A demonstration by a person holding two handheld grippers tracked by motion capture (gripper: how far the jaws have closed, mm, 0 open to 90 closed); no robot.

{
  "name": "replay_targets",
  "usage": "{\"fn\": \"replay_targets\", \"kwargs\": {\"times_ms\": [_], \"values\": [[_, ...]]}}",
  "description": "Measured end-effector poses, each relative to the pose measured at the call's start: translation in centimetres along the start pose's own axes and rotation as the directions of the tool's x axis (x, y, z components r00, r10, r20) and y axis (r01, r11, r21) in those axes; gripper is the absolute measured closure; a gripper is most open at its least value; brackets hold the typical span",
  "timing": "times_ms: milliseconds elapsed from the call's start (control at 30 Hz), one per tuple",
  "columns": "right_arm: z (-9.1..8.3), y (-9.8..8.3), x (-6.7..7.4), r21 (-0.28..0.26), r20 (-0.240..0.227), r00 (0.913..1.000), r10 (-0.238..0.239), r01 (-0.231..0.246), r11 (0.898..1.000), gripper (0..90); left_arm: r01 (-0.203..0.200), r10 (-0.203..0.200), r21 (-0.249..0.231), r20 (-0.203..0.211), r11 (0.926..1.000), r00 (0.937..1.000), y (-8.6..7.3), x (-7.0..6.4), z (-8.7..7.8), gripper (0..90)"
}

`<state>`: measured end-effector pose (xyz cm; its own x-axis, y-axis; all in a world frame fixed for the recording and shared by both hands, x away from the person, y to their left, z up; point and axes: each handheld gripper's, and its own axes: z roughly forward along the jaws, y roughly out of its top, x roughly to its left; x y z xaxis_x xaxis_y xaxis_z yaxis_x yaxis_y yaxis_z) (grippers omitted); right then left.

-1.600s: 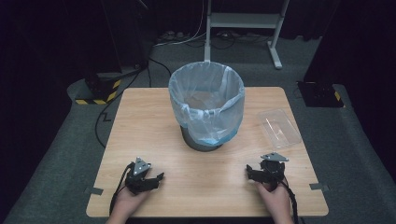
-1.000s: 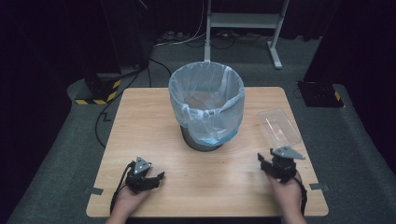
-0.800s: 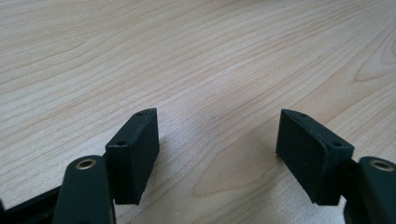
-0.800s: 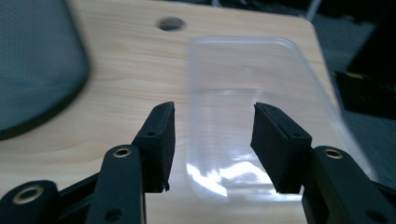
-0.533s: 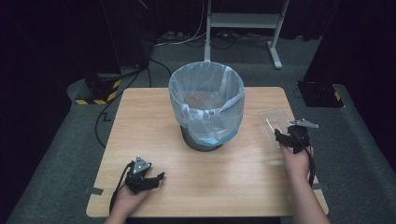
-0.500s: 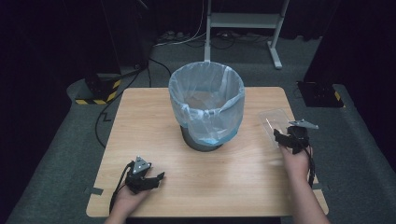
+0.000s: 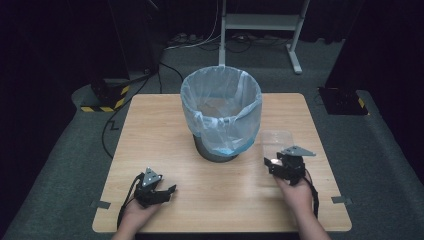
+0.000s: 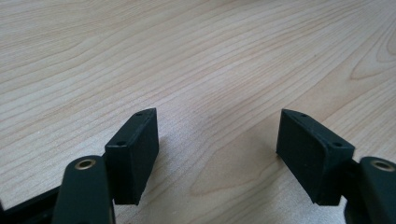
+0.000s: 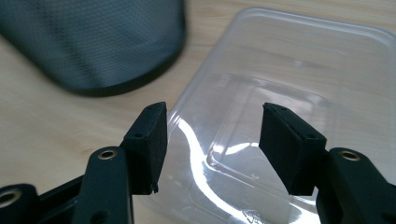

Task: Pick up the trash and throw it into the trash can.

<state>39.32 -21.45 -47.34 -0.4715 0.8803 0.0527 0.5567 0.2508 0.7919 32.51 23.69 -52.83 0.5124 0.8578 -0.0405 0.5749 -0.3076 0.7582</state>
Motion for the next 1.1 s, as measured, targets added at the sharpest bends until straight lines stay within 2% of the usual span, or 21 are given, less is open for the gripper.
{"fn": "replay_targets", "kwargs": {"times_ms": [67,100,167,233,300,333,367,400,433,467,533,633,733,767,833,867,900,933,967,1000,1100], "values": [[-0.3,-0.4,1.7,-0.002,-0.031,0.9993,-0.019,0.019,1.0,41.9,0.0,0.0,0.001,0.0,1.0,1.0,0.0,0.0,0.0,29.6],[-0.3,-0.4,1.7,-0.002,-0.031,0.9993,-0.019,0.019,1.0,41.9,0.0,0.0,0.001,0.0,1.0,1.0,0.0,0.0,0.0,29.6],[-0.6,-0.7,3.4,0.006,-0.061,0.9974,-0.038,0.038,0.999,42.9,0.0,0.0,0.0,0.0,1.0,1.0,0.0,0.0,0.0,29.6],[-1.1,-0.9,5.3,0.021,-0.113,0.9917,-0.061,0.064,0.998,42.4,0.004,-0.004,0.001,0.001,1.0,1.0,0.0,0.0,0.0,29.6],[-1.3,-0.9,5.8,0.017,-0.12,0.9901,-0.072,0.075,0.997,42.1,0.004,-0.004,0.001,0.0,1.0,1.0,0.0,0.0,0.0,29.6],[-1.9,-0.7,6.3,-0.016,-0.095,0.9904,-0.101,0.1,0.995,43.1,0.005,-0.005,0.001,0.003,1.0,1.0,0.0,0.1,0.0,29.5],[-2.1,-0.5,6.2,-0.04,-0.064,0.9913,-0.115,0.112,0.993,44.2,0.005,-0.005,0.001,0.003,1.0,1.0,0.0,0.1,0.0,29.5],[-2.1,-0.5,6.2,-0.04,-0.064,0.9913,-0.115,0.112,0.993,44.2,0.005,-0.005,0.001,0.003,1.0,1.0,0.0,0.1,0.0,29.5],[-2.1,-0.1,4.8,-0.065,-0.011,0.9948,-0.101,0.1,0.993,44.9,0.005,-0.005,0.001,0.003,1.0,1.0,0.0,0.1,0.0,29.4],[-2.0,0.1,4.0,-0.068,0.009,0.9972,-0.074,0.074,0.995,44.9,0.005,-0.005,0.001,0.004,1.0,1.0,0.0,0.1,0.0,29.4],[-1.6,0.3,2.1,-0.073,0.076,0.9959,-0.05,0.056,0.996,44.9,0.003,-0.003,0.001,0.005,1.0,1.0,0.0,0.0,-0.1,29.4],[-0.8,0.4,-0.9,-0.056,0.093,0.9943,0.052,-0.047,0.997,41.1,0.002,-0.002,0.001,0.005,1.0,1.0,0.0,0.0,-0.1,29.5],[-0.2,0.3,-2.3,-0.043,0.096,0.9891,0.112,-0.108,0.993,38.3,0.002,-0.002,0.001,0.006,1.0,1.0,0.0,0.1,-0.1,29.5],[-0.2,0.3,-2.3,-0.043,0.096,0.9891,0.112,-0.108,0.993,38.3,0.003,-0.003,0.001,0.005,1.0,1.0,0.0,0.0,-0.1,29.5],[0.4,-0.1,-2.0,-0.001,0.067,0.9922,0.105,-0.105,0.994,37.1,0.001,-0.001,0.001,0.003,1.0,1.0,0.0,0.0,0.0,29.5],[0.4,-0.3,-1.6,-0.01,0.044,0.9934,0.106,-0.106,0.994,37.8,-0.001,0.001,0.002,0.002,1.0,1.0,0.0,0.0,0.0,29.6],[0.4,-0.3,-1.6,-0.01,0.044,0.9934,0.106,-0.106,0.994,37.8,-0.001,0.001,0.002,0.002,1.0,1.0,0.0,0.0,0.0,29.6],[0.3,-0.5,-1.1,-0.009,0.032,0.9949,0.095,-0.095,0.995,38.0,-0.004,0.004,0.001,0.001,1.0,1.0,0.0,0.0,0.0,29.6],[0.0,-0.8,0.1,-0.006,0.031,0.9969,0.073,-0.073,0.997,36.1,-0.012,0.012,0.006,-0.002,0.9999,0.9999,0.0,-0.1,0.0,29.6],[0.0,-0.8,0.1,-0.006,0.031,0.9969,0.073,-0.073,0.997,36.1,-0.012,0.012,0.006,-0.002,0.9999,0.9999,0.0,-0.1,0.0,29.6],[-0.8,-1.7,2.1,-0.025,0.016,0.999,0.042,-0.042,0.999,35.7,-0.02,0.02,0.005,-0.009,0.9998,0.9998,0.0,-0.2,0.0,29.6]]}}
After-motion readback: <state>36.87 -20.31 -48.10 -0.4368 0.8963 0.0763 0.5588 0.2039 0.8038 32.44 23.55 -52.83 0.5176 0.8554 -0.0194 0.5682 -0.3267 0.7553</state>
